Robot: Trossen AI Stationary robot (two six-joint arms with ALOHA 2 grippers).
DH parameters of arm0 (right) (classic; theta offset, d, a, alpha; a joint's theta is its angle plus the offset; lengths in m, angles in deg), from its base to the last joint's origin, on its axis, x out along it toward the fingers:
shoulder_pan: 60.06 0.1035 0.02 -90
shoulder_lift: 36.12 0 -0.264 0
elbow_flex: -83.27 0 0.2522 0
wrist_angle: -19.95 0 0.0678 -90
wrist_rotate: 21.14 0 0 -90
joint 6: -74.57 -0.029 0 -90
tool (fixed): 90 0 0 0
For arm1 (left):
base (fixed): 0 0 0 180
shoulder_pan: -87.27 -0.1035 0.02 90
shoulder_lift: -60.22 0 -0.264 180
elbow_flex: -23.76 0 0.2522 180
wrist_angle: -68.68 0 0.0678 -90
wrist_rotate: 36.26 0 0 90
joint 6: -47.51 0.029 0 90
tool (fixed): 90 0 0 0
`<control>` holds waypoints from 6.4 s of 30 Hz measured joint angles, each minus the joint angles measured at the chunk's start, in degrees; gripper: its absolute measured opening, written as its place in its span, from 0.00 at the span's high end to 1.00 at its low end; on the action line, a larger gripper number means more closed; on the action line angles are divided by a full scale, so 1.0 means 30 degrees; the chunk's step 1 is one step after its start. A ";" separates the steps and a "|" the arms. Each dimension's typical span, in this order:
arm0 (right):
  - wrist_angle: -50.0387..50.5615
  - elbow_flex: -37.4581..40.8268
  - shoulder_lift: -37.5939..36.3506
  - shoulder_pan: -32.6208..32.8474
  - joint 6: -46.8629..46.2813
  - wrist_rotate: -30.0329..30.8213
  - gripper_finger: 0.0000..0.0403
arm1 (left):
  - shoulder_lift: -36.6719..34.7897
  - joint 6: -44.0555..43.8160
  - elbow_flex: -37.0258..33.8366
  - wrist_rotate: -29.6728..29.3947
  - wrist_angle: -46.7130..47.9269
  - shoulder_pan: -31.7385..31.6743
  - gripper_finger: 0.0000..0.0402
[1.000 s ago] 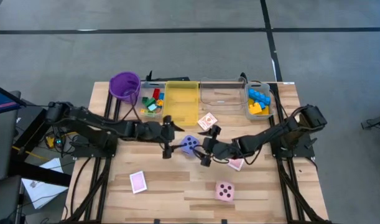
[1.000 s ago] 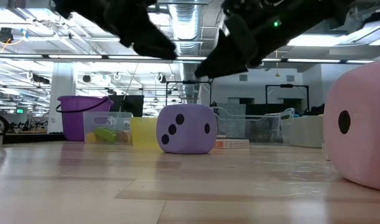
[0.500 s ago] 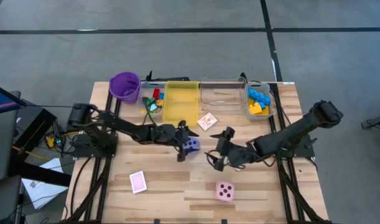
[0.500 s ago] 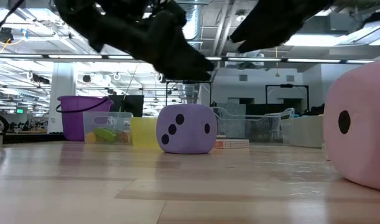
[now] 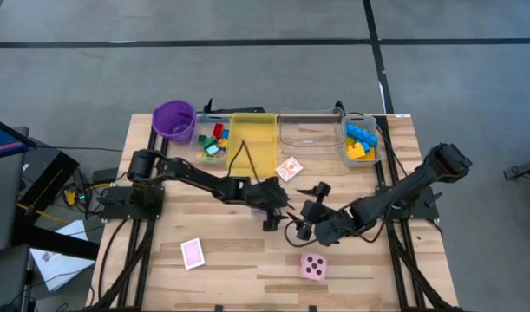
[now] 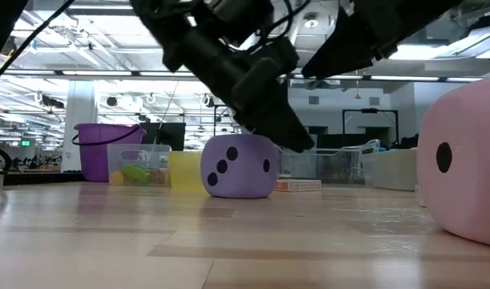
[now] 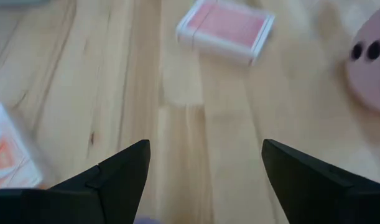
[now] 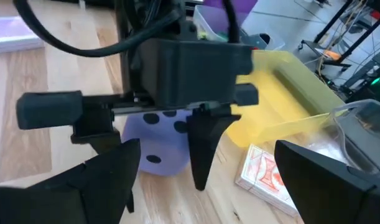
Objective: Pick & Place Toys
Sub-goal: Put the large purple dice into the yellow bin
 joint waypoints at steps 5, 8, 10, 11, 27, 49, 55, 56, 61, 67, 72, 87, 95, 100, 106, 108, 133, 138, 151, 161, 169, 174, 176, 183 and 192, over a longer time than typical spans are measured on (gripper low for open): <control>-0.0016 0.0000 0.0316 -0.0030 -0.0062 -0.0015 0.10 | -0.0071 0.0043 0.1017 -0.1666 0.3555 0.0007 0.25; -0.0010 0.0000 0.0311 -0.0030 -0.0280 -0.0020 0.10 | -0.0296 -0.0083 0.1010 -0.2826 0.5198 -0.0069 0.25; -0.0041 0.0000 0.0289 -0.0030 -0.0328 -0.0022 0.10 | -0.0485 -0.0707 0.0959 -0.3159 0.6485 -0.0152 0.25; -0.0078 0.0000 0.0278 -0.0030 -0.0331 -0.0022 0.10 | -0.0491 -0.0939 0.0962 -0.3240 0.6891 -0.0210 0.25; -0.3398 0.0000 0.0278 -0.1260 0.2803 -0.1520 0.10 | -0.3087 -0.1546 0.0841 -0.3999 0.9002 -0.0168 0.25; -1.2645 0.0005 0.8383 -0.5076 0.7574 -1.1172 0.10 | -1.1763 -0.2527 0.0865 -0.7093 1.6439 -0.0176 0.25; -1.6797 0.1130 0.8788 -0.4717 0.8480 -1.1180 0.10 | -1.2448 -0.3420 0.0872 -0.7997 1.7097 -0.0193 0.25; -1.7681 0.1536 0.8778 -0.4737 0.8610 -1.1166 0.10 | -1.2483 -0.3653 0.0872 -0.8027 1.7532 -0.0168 0.25; -2.2633 0.4089 0.8773 -0.5339 0.7923 -1.1575 0.10 | -1.2466 -0.4913 0.0869 -0.8150 1.8331 -0.0168 0.25; -2.5866 0.6256 0.8759 -0.6421 0.5489 -1.3430 0.10 | -1.2476 -0.5399 -0.1266 -0.8142 1.6868 -0.0102 0.25; -2.5622 0.6405 0.8948 -0.6064 0.4667 -1.3363 0.10 | -1.2470 -0.5304 -0.4552 -0.8069 1.3658 -0.0009 0.25; -2.5967 0.3131 1.3509 -0.5965 0.4113 -1.3127 0.10 | -1.2483 -0.7576 -0.9383 -0.8024 0.9690 0.1506 0.25; -2.4399 0.2813 1.3438 -0.6419 0.3866 -1.2414 0.10 | -1.2483 -0.7974 -0.9496 -0.8044 0.9710 0.1565 0.25; -2.4179 0.2805 1.3399 -0.6618 0.3727 -1.2451 0.10 | -1.2483 -0.8017 -0.9496 -0.6830 0.9392 0.1579 0.25; -2.4121 0.2812 1.3399 -0.6928 0.3734 -1.2545 0.10 | -1.2483 -0.7972 -0.9496 -0.5560 0.8071 0.1574 0.25; -2.4070 0.2768 1.3399 -0.7050 0.3740 -1.2597 0.10 | -1.2483 -0.7928 -0.9496 -0.5184 0.7686 0.1574 0.25; -2.1865 0.0817 1.3494 -0.8196 0.4843 -1.3218 0.10 | -1.2500 -0.7373 -1.1176 -0.4269 0.3966 0.1559 0.25; -2.1959 0.0741 1.3501 -0.8321 0.4907 -1.3580 0.10 | -1.2563 -0.7347 -1.3285 -0.3822 0.0307 0.1486 0.25; -2.1915 0.0452 1.3531 -0.8300 0.5011 -1.4439 0.10 | -1.2490 -0.6339 -1.4421 -0.3612 -0.2631 0.1479 0.25; -2.2029 0.0377 1.3531 -0.8249 0.5250 -1.5193 0.10 | -1.2468 -0.6335 -1.4421 -0.3152 -0.3273 0.1508 0.25; -2.1724 -0.0388 1.3587 -0.7985 0.5053 -1.5772 0.10 | -1.2483 -0.6375 -1.4399 -0.2991 -0.3981 0.1534 0.25; -2.1296 -0.1098 1.3603 -0.7758 0.4691 -1.5749 0.10 | -1.2497 -0.6368 -1.4348 -0.3167 -0.4885 0.1537 0.25; -2.0946 -0.1404 1.3603 -0.7753 0.4385 -1.5759 0.10 | -1.2497 -0.6368 -1.4348 -0.3173 -0.5096 0.1537 0.25; -2.0806 -0.2106 1.3603 -0.7746 0.3249 -1.5835 0.10 | -1.2505 -0.6389 -1.4348 -0.3326 -0.5916 0.1516 0.25; -2.0915 -0.3577 1.3596 -0.7442 0.3117 -1.5902 0.10 | -1.2490 -0.6397 -1.4362 -0.2139 -0.8246 0.1486 0.25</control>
